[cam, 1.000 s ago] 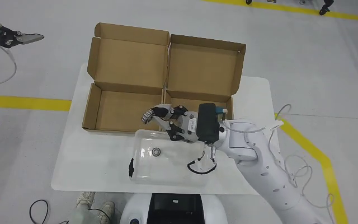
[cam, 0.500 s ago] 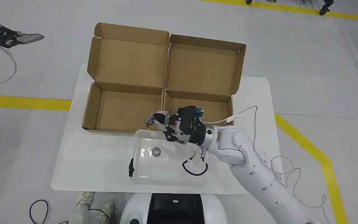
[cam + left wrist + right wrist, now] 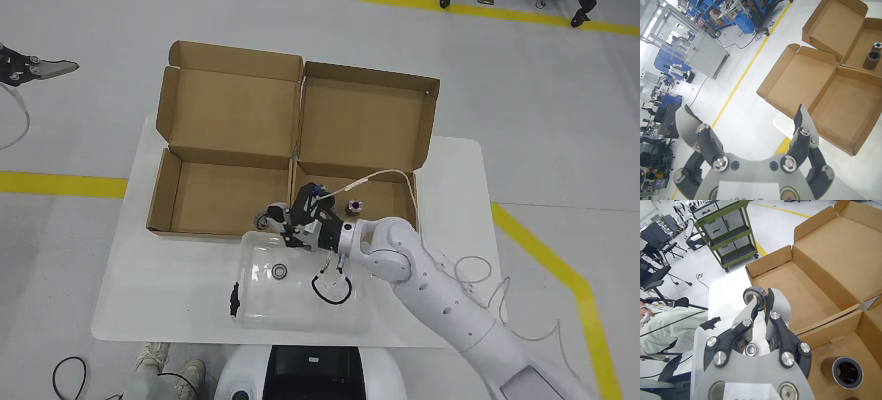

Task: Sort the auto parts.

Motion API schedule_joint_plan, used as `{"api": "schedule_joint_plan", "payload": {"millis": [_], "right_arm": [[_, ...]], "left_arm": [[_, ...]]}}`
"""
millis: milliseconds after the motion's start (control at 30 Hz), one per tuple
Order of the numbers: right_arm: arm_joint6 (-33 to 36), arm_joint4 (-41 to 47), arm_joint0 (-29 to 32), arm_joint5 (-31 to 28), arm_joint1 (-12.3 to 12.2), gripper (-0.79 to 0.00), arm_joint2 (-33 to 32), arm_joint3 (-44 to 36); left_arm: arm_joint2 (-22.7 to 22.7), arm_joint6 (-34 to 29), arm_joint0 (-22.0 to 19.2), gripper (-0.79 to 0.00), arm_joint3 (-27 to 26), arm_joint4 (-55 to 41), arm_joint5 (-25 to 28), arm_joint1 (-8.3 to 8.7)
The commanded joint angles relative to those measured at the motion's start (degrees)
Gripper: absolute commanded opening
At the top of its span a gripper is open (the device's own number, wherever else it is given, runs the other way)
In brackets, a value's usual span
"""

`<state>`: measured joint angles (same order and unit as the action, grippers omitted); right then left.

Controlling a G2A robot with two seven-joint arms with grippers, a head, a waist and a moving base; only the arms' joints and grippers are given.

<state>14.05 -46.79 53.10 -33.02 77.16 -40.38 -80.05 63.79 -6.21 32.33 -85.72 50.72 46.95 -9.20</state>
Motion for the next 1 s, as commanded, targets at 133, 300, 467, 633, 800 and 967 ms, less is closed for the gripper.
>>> {"api": "schedule_joint_plan", "payload": {"millis": [133,300,467,633,800,967], "right_arm": [[2.2,1.9,-5.3,1.5,2.4,-0.785,3.3,5.6],[4.8,3.6,-9.5,3.7,4.9,-0.785,6.4,9.7],[5.9,5.1,-13.1,5.4,7.5,-0.785,9.0,14.6],[7.9,6.3,-16.5,7.9,10.5,-0.785,11.7,19.8],[8.5,6.9,-18.9,9.6,13.6,-0.785,14.1,24.9],[10.6,6.0,-21.0,12.1,16.4,-0.785,16.3,28.7]], "left_arm": [[0.0,0.0,0.0,0.000,0.0,0.0,0.0,0.00],[0.0,0.0,0.0,0.000,0.0,0.0,0.0,0.00],[0.0,0.0,0.0,0.000,0.0,0.0,0.0,0.00],[0.0,0.0,0.0,0.000,0.0,0.0,0.0,0.00],[0.0,0.0,0.0,0.000,0.0,0.0,0.0,0.00],[0.0,0.0,0.0,0.000,0.0,0.0,0.0,0.00]]}}
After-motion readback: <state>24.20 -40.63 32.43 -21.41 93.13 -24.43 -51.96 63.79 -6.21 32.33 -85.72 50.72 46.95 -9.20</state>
